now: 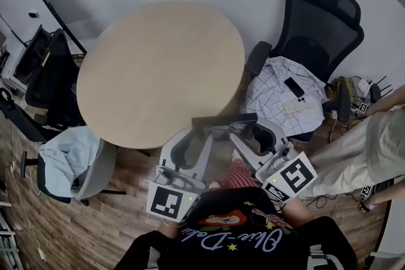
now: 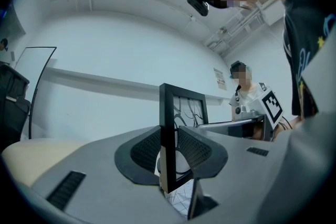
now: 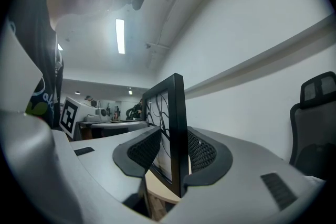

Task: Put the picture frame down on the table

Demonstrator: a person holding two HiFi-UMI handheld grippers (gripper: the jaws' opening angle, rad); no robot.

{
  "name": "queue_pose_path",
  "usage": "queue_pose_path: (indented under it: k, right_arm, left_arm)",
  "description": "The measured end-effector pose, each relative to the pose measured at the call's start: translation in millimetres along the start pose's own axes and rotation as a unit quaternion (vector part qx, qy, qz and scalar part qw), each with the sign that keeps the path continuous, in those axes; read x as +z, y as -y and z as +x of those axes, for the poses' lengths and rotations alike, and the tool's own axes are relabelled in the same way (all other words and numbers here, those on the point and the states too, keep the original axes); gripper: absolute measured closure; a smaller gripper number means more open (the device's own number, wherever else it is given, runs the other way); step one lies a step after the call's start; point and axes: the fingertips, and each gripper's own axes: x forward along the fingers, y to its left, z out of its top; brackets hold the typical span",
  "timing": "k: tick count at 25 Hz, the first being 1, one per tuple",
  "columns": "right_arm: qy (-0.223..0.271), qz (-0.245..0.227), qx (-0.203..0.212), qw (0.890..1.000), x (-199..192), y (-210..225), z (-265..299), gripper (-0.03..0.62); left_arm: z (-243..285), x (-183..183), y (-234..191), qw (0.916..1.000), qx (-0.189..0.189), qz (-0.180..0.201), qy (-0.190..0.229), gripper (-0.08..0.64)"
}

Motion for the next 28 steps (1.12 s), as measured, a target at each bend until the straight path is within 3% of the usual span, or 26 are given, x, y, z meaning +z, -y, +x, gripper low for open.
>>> queue_pose_path:
  k: [7, 11, 17, 21, 28]
  right_arm:
    - [0.004, 0.01, 0.012, 1.0, -1.8, 7.3, 9.3, 0.469]
    - [0.003, 0.009, 0.018, 1.0, 0.1, 14.7, 13.9, 0.469]
    - [0.006, 0.012, 0.017, 1.0, -1.8, 24.7, 17.4, 0.469]
    - [0.006, 0.012, 0.016, 1.0, -2.8, 35.3, 18.7, 0.469]
    - [0.004, 0.019, 0.012, 1.0, -5.4, 56.7, 22.4, 0.469]
  left_arm:
    - [7.3, 2.9, -6.6, 0.9999, 0.009, 0.008, 0.002, 0.471]
    - [13.4, -4.4, -11.2, 0.9994, 0.016, 0.007, -0.029, 0.471]
    - [25.4, 2.2, -12.2, 0.9998, 0.013, 0.013, -0.003, 0.471]
    - [34.0, -9.4, -14.6, 0.9992, 0.017, 0.012, -0.033, 0.471]
    - [56.0, -13.9, -17.5, 0.9991, 0.013, 0.017, -0.037, 0.471]
